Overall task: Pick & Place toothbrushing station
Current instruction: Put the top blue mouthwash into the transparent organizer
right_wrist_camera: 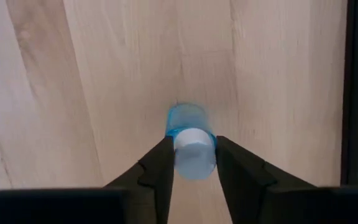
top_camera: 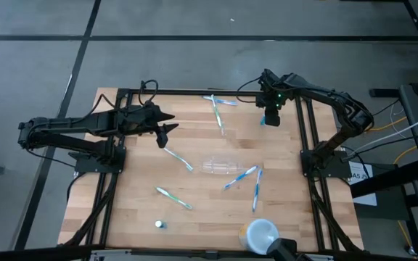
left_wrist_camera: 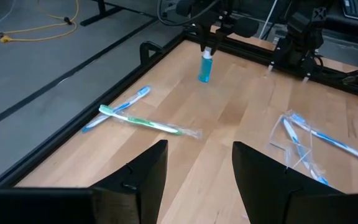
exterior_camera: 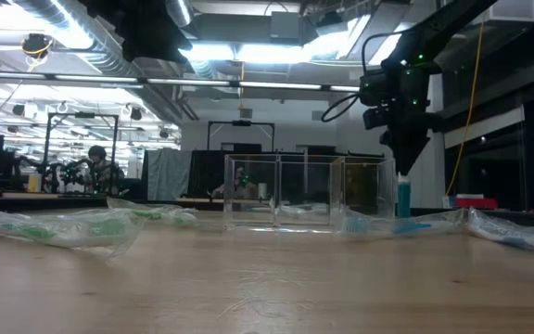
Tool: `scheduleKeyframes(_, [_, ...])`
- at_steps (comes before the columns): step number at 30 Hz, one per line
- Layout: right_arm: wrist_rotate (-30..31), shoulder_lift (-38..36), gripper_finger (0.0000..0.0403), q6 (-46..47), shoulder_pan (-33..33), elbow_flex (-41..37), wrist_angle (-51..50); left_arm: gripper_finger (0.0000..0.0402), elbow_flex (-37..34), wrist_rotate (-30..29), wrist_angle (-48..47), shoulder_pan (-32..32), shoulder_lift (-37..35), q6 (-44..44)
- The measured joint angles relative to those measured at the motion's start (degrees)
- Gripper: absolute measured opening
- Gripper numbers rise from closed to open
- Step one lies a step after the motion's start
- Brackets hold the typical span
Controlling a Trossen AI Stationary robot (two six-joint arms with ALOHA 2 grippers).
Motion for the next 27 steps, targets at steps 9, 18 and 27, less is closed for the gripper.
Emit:
scheduleKeyframes(9, [0.13, 0.01, 0.0063, 1.98, 0.00, -0.04, -0.12, 0.0176, 0.02, 0.32, 0.11, -0.53, 0.00, -0.69])
scheduleKeyframes(18, [1.37, 0.01, 0.0099, 5.00, -0.28, -0.04, -1.18, 0.0176, 0.01, -0.40, 0.10, -2.09, 0.00, -1.55])
scheduleKeyframes(27, [4.25, -3.04, 0.0196, 10.38, -6.22, -3.30, -4.80, 0.0175, 0.00, -3.67, -0.59, -4.95, 0.00, -2.92])
